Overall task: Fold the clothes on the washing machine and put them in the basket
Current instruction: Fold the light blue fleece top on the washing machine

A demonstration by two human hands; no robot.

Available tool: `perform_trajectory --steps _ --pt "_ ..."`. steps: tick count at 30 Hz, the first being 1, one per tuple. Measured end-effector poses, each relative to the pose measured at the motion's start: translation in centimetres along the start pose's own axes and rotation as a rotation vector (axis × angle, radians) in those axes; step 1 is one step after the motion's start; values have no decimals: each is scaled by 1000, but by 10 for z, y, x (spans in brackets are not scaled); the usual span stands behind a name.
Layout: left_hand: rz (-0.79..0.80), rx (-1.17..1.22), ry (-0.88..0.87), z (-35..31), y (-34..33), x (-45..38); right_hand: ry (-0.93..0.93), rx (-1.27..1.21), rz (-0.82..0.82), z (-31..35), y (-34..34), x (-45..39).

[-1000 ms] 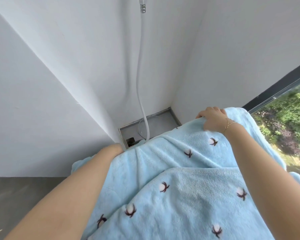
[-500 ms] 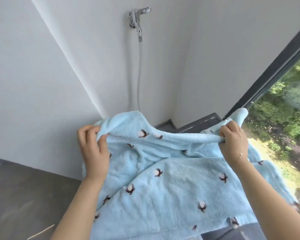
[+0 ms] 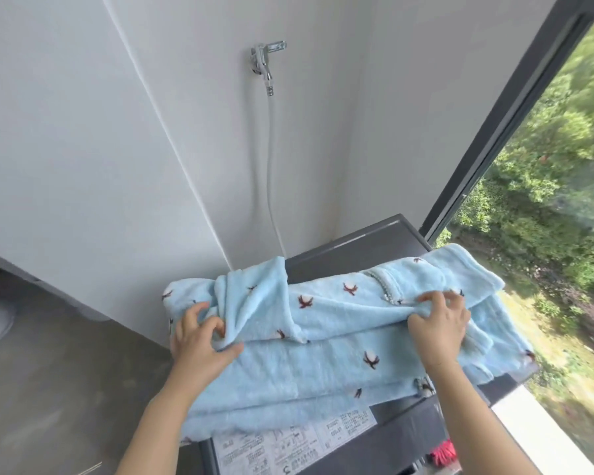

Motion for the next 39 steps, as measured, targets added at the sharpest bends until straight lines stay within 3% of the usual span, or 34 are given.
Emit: perform_trajectory --steps 3,7,10,12,14,16,18,20,22,25,28,33,35,39 --pt "145 -72 14 -8 -2 -11 175 207 44 9 2 -4" --pt "394 11 109 2 0 -7 195 97 24 5 16 -8" --pt "470 -54 84 4 0 -2 116 274 375 5 -7 -6" --pt "508 -46 104 8 -2 0 95 250 399 21 -11 -8" --pt "497 66 140 15 3 -2 148 72 292 57 -10 -14" --pt "364 209 152 26 19 -10 179 -167 269 98 -22 -19" --pt "162 171 153 45 37 -25 116 -393 374 135 -53 -22" --pt "55 45 175 55 49 -37 -71 -619 524 159 -91 -22" --pt "102 16 205 66 49 -51 -217 -739 655 183 -129 -24" --pt "227 34 235 75 37 -67 -221 -634 761 206 -161 -36" --pt "238 43 189 87 27 -88 -268 -587 824 217 -188 -42" --pt "220 -14 -17 86 19 -108 -513 -926 961 236 -216 -28" --pt "191 -6 -148 85 23 -111 -559 -1153 932 250 -213 -24" --pt "139 44 -313 87 36 -106 -567 -1618 656 256 -180 -17"
Point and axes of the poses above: each hand's wrist, its own x-axis away from the middle knuckle, its own y-axis out of the back of the hand, z = x × y, the point moved 8 cm from there along -x, towards the middle knuckle, and after that the axes turned 13 degrees about y, right-handed, at the moved point
